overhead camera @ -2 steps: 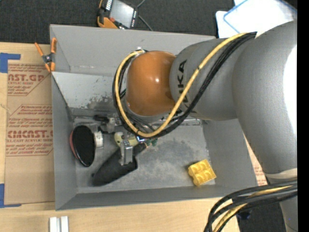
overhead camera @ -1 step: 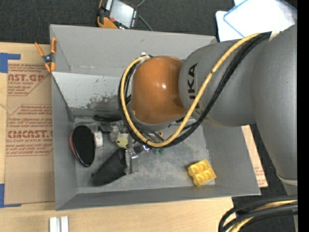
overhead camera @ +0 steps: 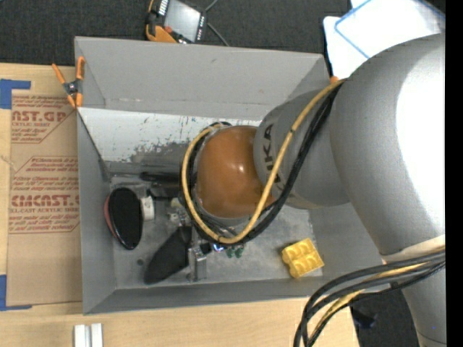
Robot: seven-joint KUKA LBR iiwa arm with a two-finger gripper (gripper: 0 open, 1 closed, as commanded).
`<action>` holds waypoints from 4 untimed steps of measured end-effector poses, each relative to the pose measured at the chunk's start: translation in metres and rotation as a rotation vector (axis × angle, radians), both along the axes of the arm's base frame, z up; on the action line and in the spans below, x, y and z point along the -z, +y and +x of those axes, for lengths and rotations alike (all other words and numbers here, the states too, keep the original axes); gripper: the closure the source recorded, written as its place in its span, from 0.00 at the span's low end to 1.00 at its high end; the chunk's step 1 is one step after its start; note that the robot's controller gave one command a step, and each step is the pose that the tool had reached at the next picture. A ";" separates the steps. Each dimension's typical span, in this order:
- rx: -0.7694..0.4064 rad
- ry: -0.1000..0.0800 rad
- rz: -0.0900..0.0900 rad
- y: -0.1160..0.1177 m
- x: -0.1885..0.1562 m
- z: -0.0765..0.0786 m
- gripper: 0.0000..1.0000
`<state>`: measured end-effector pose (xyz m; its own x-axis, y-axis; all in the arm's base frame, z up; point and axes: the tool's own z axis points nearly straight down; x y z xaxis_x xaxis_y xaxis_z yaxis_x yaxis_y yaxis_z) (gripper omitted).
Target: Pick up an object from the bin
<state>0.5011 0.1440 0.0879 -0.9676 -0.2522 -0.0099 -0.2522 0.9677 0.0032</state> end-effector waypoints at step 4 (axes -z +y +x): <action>-0.165 -0.008 0.002 -0.003 0.000 0.006 0.00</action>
Offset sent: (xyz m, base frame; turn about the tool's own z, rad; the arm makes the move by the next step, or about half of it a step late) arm 0.0017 -0.0020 0.0106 0.0434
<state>0.5070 0.1409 0.0882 -0.9129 -0.4077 -0.0183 -0.4078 0.9131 0.0021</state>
